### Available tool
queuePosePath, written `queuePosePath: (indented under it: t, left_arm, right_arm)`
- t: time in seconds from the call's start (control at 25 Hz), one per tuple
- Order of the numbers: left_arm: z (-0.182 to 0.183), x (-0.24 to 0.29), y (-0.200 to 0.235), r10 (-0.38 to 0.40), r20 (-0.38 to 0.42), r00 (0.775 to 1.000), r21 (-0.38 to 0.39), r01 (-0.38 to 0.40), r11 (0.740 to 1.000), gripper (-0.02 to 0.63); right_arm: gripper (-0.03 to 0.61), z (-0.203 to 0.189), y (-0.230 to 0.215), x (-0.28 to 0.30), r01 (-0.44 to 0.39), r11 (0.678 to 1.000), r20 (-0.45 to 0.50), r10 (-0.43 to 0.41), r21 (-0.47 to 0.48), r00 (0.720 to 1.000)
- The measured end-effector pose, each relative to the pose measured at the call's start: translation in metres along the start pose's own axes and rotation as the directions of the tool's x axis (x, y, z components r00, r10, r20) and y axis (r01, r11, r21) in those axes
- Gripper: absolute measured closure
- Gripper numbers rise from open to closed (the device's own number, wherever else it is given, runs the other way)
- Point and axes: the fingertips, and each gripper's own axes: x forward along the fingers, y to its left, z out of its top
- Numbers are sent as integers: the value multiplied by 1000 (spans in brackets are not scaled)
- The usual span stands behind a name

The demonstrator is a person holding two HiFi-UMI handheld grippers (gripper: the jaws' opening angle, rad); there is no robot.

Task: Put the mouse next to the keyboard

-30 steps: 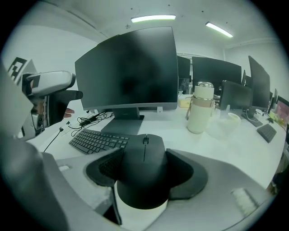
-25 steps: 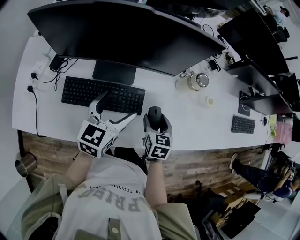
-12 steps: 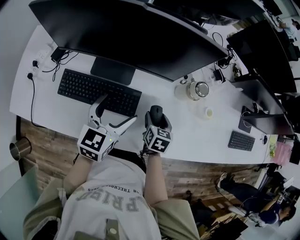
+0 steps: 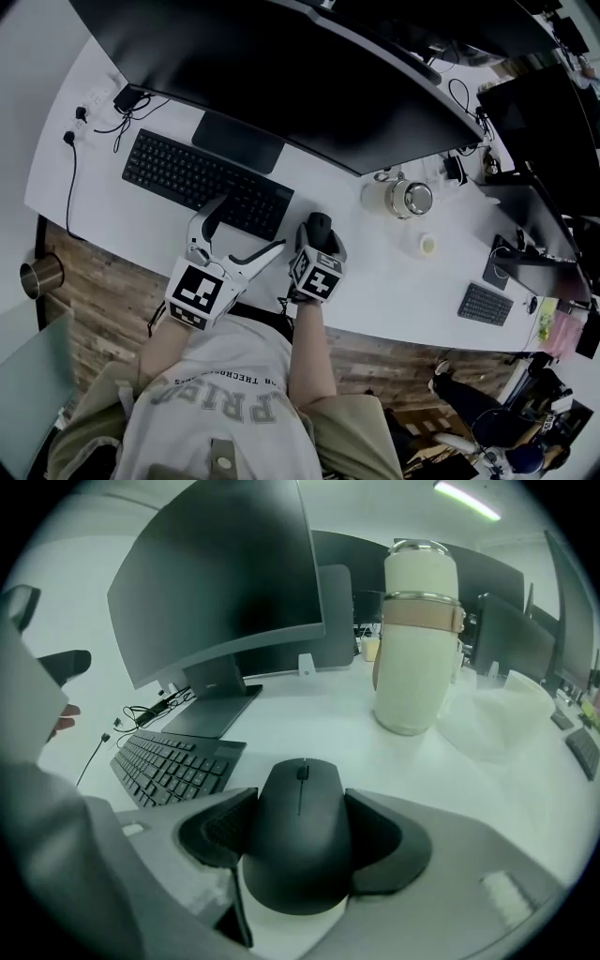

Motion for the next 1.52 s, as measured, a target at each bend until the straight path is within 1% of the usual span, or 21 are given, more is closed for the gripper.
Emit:
queuePosePath:
  t: [0.16, 0.48, 0.8, 0.92, 1.0, 1.04, 1.12, 1.2, 1.24, 1.28, 1.36, 1.44, 1.52]
  left_arm:
    - [-2, 2, 1, 11, -8, 1000, -12, -11, 1000, 158]
    - [-4, 5, 5, 14, -17, 1000, -13, -15, 1000, 158]
    - [-11, 1, 12, 13, -34, 999, -5, -13, 1000, 158]
    - [-13, -1, 15, 12, -36, 999, -11, -13, 1000, 158]
    - [-11, -3, 17, 13, -29, 999, -14, -14, 1000, 158]
    - [-9, -4, 18, 14, -27, 1000, -11, -14, 1000, 158]
    - [-7, -6, 21, 12, -24, 1000, 0, -12, 1000, 158]
    - [-3, -8, 23, 3, -20, 1000, 12, -2, 1000, 158]
    - [0, -9, 24, -5, -18, 1000, 18, 5, 1000, 158]
    - [2, -10, 24, -15, -15, 1000, 25, 15, 1000, 158]
    - [11, -14, 25, -39, -2, 999, 46, 39, 998, 158]
    - [21, -17, 25, -65, 18, 998, 71, 64, 995, 158]
    - [30, -21, 25, -89, 37, 995, 88, 85, 992, 158]
  right_arm:
    - [284, -4, -1, 5, 21, 1000, -13, -21, -19, 1000]
    - [284, -10, -4, 14, 55, 998, -42, -56, -12, 998]
    - [281, -10, -2, 15, 76, 997, -36, -77, -34, 996]
    - [279, -10, 0, 15, 45, 999, -25, -46, -30, 999]
    - [230, -8, 3, 13, 12, 1000, -6, -12, -15, 1000]
    - [219, -4, 4, 9, 4, 1000, 16, -3, -11, 1000]
    - [218, 9, 5, -3, 0, 1000, 88, 2, -17, 996]
    - [218, 27, 8, -23, -10, 1000, 190, 15, -24, 982]
    - [218, 37, 11, -35, -24, 999, 252, 30, -24, 967]
    - [218, 47, 15, -48, -43, 999, 318, 48, -22, 947]
    - [218, 65, 23, -75, -72, 997, 435, 71, -14, 898]
    - [219, 77, 29, -103, -78, 997, 519, 68, -2, 852]
    - [219, 86, 35, -131, -66, 998, 581, 49, 8, 812]
